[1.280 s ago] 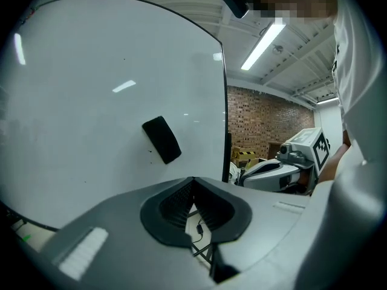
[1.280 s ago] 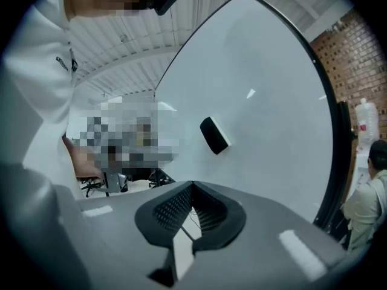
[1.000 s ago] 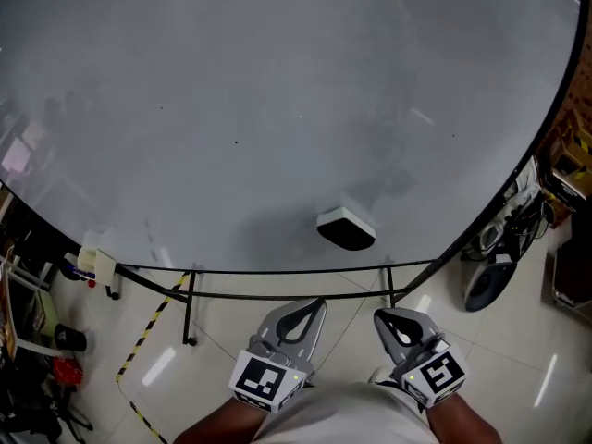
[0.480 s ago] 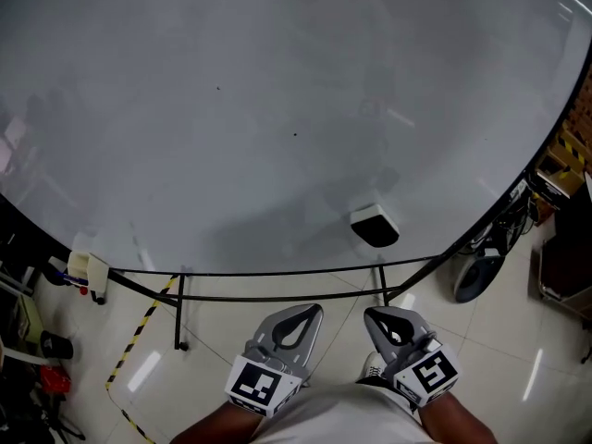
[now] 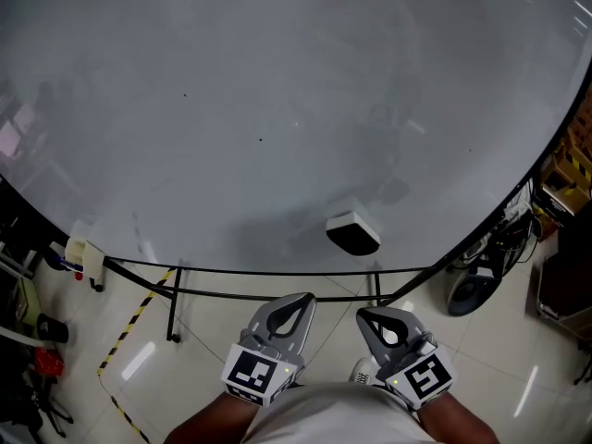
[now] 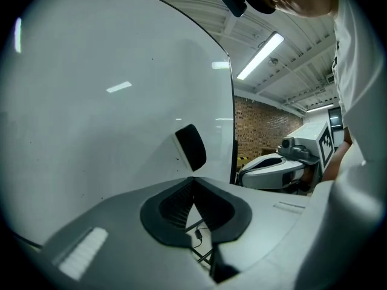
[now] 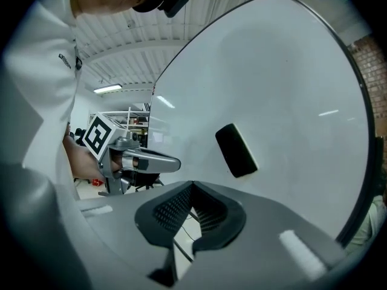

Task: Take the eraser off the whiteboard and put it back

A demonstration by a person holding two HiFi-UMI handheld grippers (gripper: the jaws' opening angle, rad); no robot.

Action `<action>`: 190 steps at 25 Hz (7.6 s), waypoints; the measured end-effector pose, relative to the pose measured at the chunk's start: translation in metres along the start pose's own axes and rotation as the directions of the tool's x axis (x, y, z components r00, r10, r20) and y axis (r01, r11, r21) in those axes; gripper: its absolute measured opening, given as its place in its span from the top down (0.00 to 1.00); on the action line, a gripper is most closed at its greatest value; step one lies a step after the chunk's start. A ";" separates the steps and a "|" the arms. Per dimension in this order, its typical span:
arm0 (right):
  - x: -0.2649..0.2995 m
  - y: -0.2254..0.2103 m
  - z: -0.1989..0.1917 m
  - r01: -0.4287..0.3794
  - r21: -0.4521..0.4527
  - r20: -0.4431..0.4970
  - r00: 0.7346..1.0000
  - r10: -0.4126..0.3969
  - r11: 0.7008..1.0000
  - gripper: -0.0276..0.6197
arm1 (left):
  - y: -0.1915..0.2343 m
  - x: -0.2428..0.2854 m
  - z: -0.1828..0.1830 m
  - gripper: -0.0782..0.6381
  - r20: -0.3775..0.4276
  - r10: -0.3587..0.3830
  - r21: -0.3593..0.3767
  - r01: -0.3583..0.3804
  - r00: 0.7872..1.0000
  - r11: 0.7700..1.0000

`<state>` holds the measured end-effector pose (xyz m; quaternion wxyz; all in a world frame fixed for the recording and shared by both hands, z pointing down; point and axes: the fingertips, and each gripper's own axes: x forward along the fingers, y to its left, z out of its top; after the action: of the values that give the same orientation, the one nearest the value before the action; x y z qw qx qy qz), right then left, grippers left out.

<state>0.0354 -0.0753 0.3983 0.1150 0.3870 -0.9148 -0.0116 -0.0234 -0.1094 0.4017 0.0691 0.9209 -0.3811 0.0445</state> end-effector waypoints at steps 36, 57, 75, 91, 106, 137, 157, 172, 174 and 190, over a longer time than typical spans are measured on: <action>0.038 -0.046 0.035 0.256 -0.445 -0.003 0.958 -0.288 0.858 0.80 | 0.000 -0.001 -0.008 0.87 -0.015 -0.012 0.077 0.013 1.000 0.997; 0.068 -0.071 0.057 0.424 -0.428 0.090 0.899 -0.429 0.798 0.53 | -0.007 -0.009 -0.021 0.87 -0.037 -0.021 0.064 0.023 0.999 0.998; 0.088 -0.082 0.062 0.470 -0.427 0.085 0.872 -0.483 0.773 0.53 | 0.001 -0.019 -0.020 0.87 -0.034 -0.010 0.072 0.013 0.999 0.997; 0.083 -0.081 0.063 0.451 -0.405 0.061 0.881 -0.468 0.795 0.60 | -0.003 -0.019 -0.019 0.87 -0.032 -0.011 0.058 0.013 0.999 0.998; 0.059 -0.067 0.045 0.264 -0.018 0.071 0.962 -0.262 0.964 0.60 | -0.003 -0.019 -0.019 0.87 -0.014 -0.017 -0.037 0.016 1.000 0.999; -0.010 -0.039 0.029 0.008 0.248 0.145 0.988 -0.045 0.969 0.60 | -0.024 -0.015 0.003 0.87 0.018 -0.066 -0.009 0.066 0.998 0.998; -0.039 -0.029 0.003 0.068 0.101 0.107 0.991 -0.078 0.993 0.60 | -0.024 -0.015 0.006 0.87 0.032 -0.062 0.026 0.061 0.998 0.998; -0.038 -0.031 -0.001 0.079 0.112 0.090 0.992 -0.089 0.991 0.60 | -0.030 -0.015 0.002 0.87 0.014 -0.085 0.047 0.084 0.996 0.995; -0.038 -0.029 -0.002 0.077 0.121 0.090 0.992 -0.088 0.990 0.60 | -0.030 -0.017 0.002 0.87 0.020 -0.084 0.057 0.083 0.996 0.995; -0.036 -0.031 -0.002 0.074 0.116 0.081 0.993 -0.084 0.991 0.60 | -0.040 -0.017 -0.004 0.87 -0.010 -0.098 0.127 0.098 0.995 0.987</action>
<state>0.0815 -0.0712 0.3899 0.0530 0.4278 -0.9021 0.0187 -0.0068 -0.0689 0.3997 0.0129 0.9409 -0.3316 0.0671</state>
